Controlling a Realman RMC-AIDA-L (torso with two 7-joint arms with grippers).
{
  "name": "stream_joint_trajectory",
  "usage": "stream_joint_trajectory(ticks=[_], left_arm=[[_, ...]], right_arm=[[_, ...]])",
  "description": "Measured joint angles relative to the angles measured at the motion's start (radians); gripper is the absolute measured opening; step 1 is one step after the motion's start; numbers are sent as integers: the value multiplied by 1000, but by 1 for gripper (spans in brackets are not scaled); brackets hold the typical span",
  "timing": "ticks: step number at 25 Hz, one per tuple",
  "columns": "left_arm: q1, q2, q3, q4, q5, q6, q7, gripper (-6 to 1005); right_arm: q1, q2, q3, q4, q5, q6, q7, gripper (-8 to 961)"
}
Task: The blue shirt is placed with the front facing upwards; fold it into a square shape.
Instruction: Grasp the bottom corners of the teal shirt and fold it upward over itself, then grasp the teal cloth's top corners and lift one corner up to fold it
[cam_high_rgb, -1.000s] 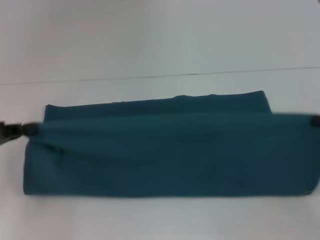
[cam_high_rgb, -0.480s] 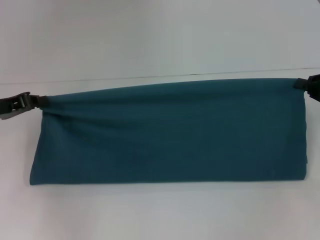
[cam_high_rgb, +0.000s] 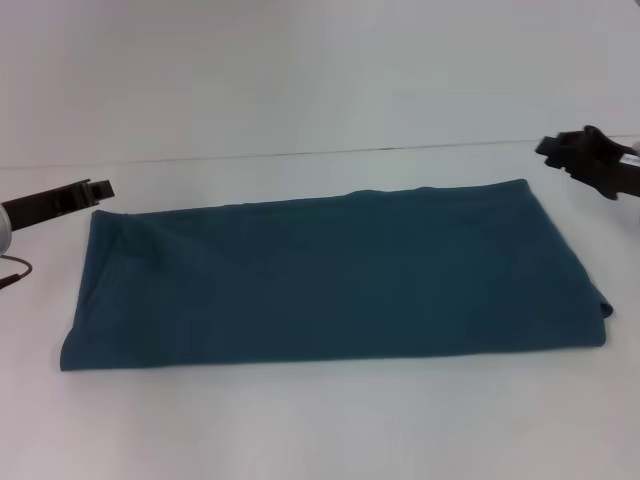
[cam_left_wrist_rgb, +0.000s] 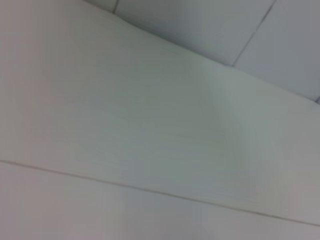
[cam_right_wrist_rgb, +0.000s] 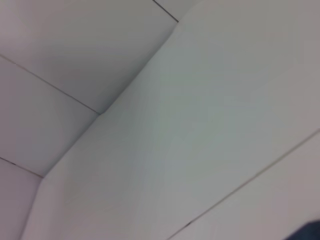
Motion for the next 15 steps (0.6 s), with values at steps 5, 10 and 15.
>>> stream_joint_trajectory(ticks=[5, 10, 15], left_arm=[[12, -19, 3, -53, -3, -5, 14, 107], [62, -19, 4, -135, 7, 109, -18, 340], [122, -2, 85, -204, 60, 192, -156, 625]], right_arm=[[21, 13, -32, -12, 1, 51, -87, 198], [-13, 45, -41, -81, 39, -3, -294, 398], [-92, 76, -47, -125, 164, -91, -386, 629]])
